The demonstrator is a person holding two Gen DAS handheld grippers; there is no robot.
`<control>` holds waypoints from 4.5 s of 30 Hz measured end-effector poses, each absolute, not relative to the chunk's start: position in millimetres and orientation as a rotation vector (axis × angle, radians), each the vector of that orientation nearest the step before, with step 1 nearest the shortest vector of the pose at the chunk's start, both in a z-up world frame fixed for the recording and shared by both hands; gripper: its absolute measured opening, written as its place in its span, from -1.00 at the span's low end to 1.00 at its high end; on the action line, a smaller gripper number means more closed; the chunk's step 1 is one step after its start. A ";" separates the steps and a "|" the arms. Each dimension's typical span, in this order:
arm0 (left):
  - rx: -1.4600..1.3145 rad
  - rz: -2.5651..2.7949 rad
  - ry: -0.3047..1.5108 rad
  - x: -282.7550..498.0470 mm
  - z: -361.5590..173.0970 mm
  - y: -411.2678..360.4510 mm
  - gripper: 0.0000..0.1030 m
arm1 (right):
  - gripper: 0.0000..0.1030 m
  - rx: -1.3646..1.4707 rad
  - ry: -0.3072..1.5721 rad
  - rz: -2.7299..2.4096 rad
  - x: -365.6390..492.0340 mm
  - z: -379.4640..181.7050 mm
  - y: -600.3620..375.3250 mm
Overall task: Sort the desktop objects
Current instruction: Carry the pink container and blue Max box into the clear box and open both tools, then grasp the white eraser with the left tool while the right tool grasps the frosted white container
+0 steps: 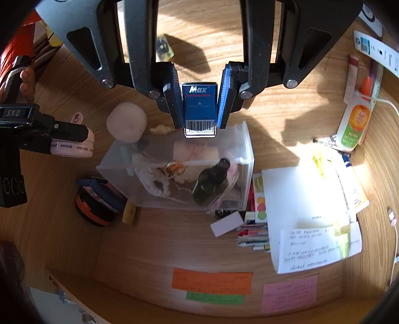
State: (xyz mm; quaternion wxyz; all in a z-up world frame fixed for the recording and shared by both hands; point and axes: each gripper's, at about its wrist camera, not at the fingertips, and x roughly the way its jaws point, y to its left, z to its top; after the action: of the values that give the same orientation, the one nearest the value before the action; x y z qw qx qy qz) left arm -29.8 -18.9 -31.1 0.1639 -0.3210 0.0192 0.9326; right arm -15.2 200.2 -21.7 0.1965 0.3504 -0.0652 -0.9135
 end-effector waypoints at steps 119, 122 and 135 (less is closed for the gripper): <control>-0.721 2.749 0.189 -96.0 19.3 22.9 0.84 | 0.89 0.849 0.136 -2.760 -86.3 10.5 208.2; -0.716 2.773 0.179 -86.4 21.4 8.8 0.84 | 0.89 0.836 0.158 -2.762 -73.5 12.7 206.5; -0.928 2.806 0.157 -66.5 -24.1 -43.7 0.84 | 0.90 0.901 0.239 -2.728 -41.9 -7.0 190.5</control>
State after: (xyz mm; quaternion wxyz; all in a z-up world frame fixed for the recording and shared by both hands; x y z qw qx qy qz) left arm -66.5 -43.7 -24.1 0.0909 -0.3124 0.0528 0.9441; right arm -41.9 190.5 -7.0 0.1289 0.3101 0.0823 -0.9383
